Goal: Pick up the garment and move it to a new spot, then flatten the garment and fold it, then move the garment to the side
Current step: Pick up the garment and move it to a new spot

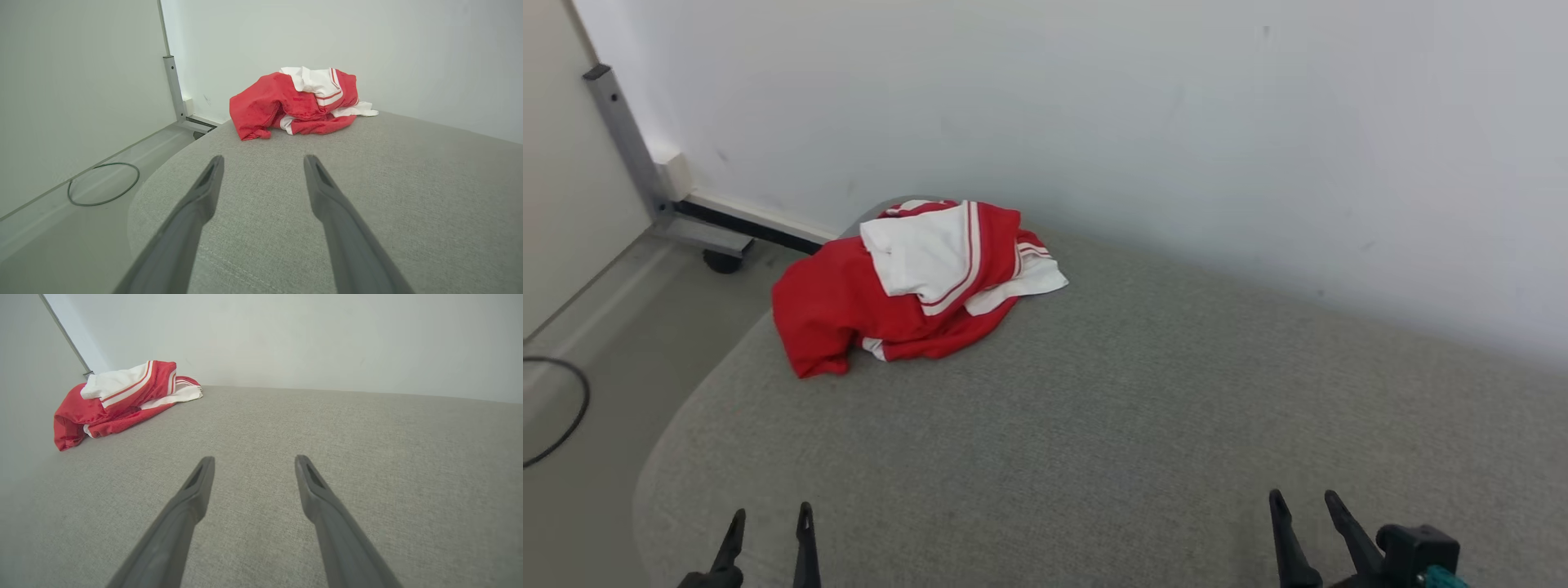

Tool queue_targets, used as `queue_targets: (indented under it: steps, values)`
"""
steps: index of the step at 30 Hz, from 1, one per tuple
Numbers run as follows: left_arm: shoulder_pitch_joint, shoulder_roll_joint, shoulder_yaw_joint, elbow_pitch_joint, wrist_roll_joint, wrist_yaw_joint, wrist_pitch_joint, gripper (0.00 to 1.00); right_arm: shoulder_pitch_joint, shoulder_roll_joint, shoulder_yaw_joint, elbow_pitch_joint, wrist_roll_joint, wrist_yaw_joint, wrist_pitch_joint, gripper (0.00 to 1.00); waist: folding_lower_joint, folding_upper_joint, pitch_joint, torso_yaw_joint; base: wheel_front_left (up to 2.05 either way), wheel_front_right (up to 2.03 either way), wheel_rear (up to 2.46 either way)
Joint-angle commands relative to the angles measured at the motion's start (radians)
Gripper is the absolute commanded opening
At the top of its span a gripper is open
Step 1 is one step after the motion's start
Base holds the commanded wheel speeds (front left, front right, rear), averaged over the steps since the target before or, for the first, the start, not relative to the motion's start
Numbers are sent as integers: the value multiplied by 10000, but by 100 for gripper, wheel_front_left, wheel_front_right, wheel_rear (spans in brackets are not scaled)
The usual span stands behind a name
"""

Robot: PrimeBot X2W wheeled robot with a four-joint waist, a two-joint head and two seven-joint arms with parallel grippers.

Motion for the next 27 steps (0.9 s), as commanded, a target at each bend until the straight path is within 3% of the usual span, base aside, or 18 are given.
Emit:
queue_targets:
  steps: [1, 16, 21, 26, 27]
  values:
    - [166, 49, 104, -148, -155, 104, -29, 100, -255, -1, 128, 59, -44, -21, -57, 100, 0, 0, 223, 687, 0, 0, 0]
    - [512, 70, 257, -707, -323, 378, 49, 100, -885, -2, 614, 613, -115, -21, -174, 100, 0, 0, 516, 898, 0, 0, 0]
    - [-343, 122, 71, -336, -534, 56, 663, 100, -719, -4, 529, 586, -220, -21, -100, 100, 0, 0, 538, 897, 0, 0, 0]
    - [-2395, 85, -305, 1012, -892, -571, 2261, 100, -487, -2, 377, 262, -459, -21, 118, 100, 0, 0, 653, 938, 0, 0, 0]
    - [-3464, 35, -350, 1684, -1090, -805, 2879, 100, -494, -4, 408, -125, -691, -21, 397, 100, 0, 0, 1021, 802, 0, 0, 0]
